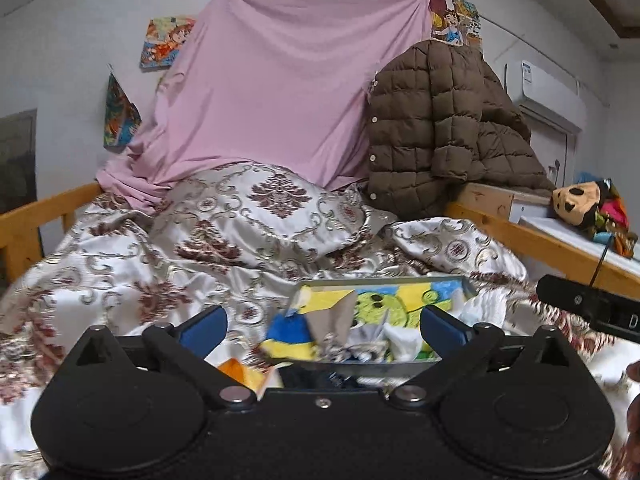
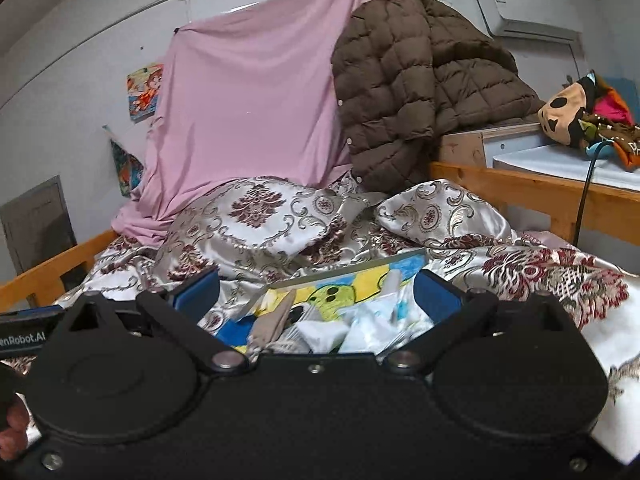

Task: Organize soft objects
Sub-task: 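Withdraw both tools back above the bed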

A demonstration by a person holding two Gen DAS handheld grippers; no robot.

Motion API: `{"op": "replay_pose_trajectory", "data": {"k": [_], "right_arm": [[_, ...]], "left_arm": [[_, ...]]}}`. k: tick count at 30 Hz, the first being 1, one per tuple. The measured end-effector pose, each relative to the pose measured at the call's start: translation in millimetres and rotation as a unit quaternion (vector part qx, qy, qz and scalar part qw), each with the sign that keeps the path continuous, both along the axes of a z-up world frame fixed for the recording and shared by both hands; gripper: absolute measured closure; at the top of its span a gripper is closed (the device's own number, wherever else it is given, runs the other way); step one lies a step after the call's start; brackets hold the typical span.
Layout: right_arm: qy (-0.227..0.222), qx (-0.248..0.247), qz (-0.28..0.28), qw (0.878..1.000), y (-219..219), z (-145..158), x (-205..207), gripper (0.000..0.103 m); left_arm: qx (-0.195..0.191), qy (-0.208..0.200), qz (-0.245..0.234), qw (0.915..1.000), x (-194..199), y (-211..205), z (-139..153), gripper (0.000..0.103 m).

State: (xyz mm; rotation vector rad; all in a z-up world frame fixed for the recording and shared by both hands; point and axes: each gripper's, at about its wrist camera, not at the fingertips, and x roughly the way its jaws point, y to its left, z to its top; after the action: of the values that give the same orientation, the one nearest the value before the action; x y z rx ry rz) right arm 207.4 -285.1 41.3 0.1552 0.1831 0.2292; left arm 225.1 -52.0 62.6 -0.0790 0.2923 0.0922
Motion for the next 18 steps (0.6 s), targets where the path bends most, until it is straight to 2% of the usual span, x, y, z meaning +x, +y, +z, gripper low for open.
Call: {"op": "replay_pose_trajectory", "data": {"k": [10, 18], "right_arm": [[0.000, -0.028, 0.013, 1.000, 27.2, -12.4, -64.8, 0.001], [0.021, -0.061, 0.016, 0.998, 38.5, -29.9, -116.2, 0.001]], "left_arm": [[0.025, 0.017, 0.004, 0.9995, -66.1, 26.5, -10.3, 0.001], [0.015, 0.050, 0.001, 0.9986, -103.8, 44.2, -32.7, 0.001]]}}
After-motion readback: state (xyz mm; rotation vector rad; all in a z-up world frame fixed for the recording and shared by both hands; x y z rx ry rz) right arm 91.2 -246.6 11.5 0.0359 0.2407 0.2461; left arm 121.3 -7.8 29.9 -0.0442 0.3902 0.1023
